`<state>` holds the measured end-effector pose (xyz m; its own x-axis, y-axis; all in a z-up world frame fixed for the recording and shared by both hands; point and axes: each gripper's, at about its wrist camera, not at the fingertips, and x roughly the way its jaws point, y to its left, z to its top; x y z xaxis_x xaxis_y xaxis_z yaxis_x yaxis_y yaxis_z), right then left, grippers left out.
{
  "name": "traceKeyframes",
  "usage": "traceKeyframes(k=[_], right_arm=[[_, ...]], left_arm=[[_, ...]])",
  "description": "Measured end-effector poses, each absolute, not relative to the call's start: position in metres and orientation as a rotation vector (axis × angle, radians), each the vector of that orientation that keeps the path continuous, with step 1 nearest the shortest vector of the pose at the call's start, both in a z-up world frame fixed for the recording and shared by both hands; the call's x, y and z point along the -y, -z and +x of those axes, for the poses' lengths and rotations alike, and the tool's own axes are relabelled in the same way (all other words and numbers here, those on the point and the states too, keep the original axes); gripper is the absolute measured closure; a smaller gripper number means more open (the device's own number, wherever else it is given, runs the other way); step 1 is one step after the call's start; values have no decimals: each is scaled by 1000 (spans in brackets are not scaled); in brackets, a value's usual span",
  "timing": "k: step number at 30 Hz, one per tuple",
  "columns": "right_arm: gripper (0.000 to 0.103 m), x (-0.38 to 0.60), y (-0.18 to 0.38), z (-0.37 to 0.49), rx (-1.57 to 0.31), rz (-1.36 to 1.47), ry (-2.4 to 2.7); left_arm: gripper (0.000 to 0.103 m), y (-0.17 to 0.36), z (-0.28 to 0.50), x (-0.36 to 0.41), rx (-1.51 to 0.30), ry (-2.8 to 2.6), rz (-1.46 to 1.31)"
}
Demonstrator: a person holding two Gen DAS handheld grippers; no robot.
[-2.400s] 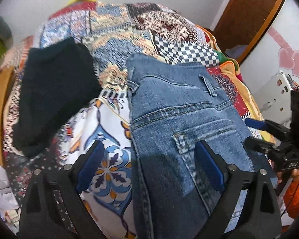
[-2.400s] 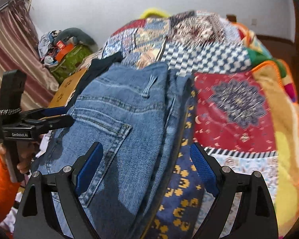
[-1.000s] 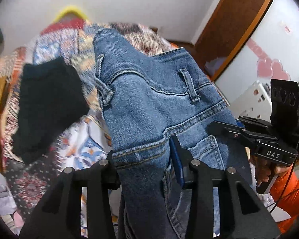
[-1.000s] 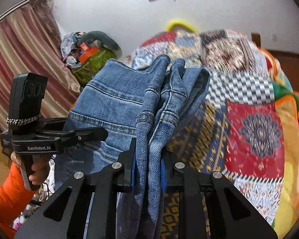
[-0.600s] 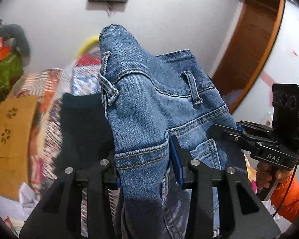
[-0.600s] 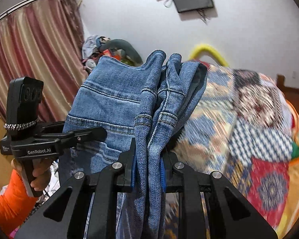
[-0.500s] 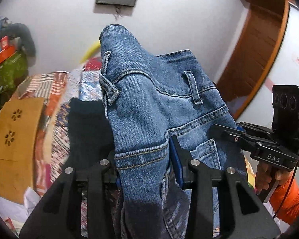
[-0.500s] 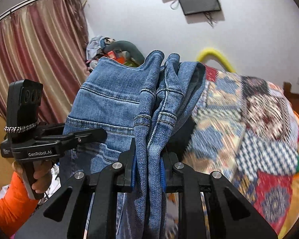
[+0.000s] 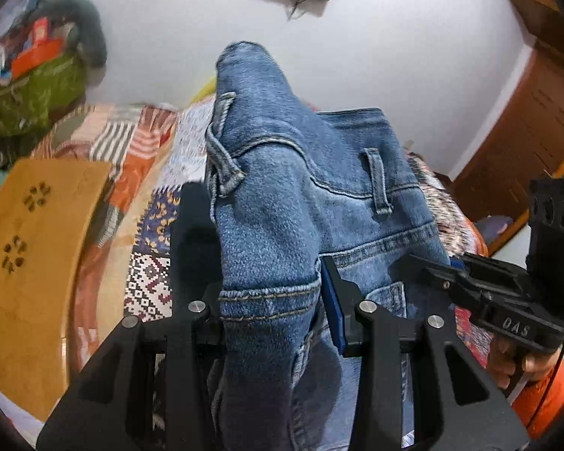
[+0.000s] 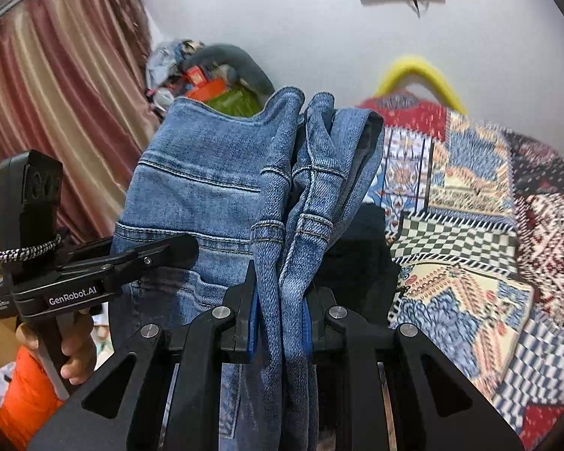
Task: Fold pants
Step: 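Grasp the jeans with both grippers and lift them off the quilt, then lower the folded jeans onto the quilt and open both grippers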
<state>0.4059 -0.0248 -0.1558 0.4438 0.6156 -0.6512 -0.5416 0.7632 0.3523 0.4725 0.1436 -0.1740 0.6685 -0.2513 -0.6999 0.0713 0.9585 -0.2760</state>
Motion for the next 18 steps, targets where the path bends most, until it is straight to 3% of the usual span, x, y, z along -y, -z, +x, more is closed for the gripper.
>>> traceKeyframes(k=[6, 8, 10, 18], right_arm=[[87, 7, 212, 450, -985, 59, -646], [86, 4, 233, 459, -1044, 21, -603], [82, 8, 239, 457, -1039, 13, -602], [79, 24, 209, 410, -976, -50, -581]], left_arm=[[63, 258, 535, -150, -992, 147, -259], [58, 279, 547, -150, -1036, 133, -265], [57, 277, 541, -150, -1015, 149, -270], [54, 237, 499, -145, -961, 70, -180]])
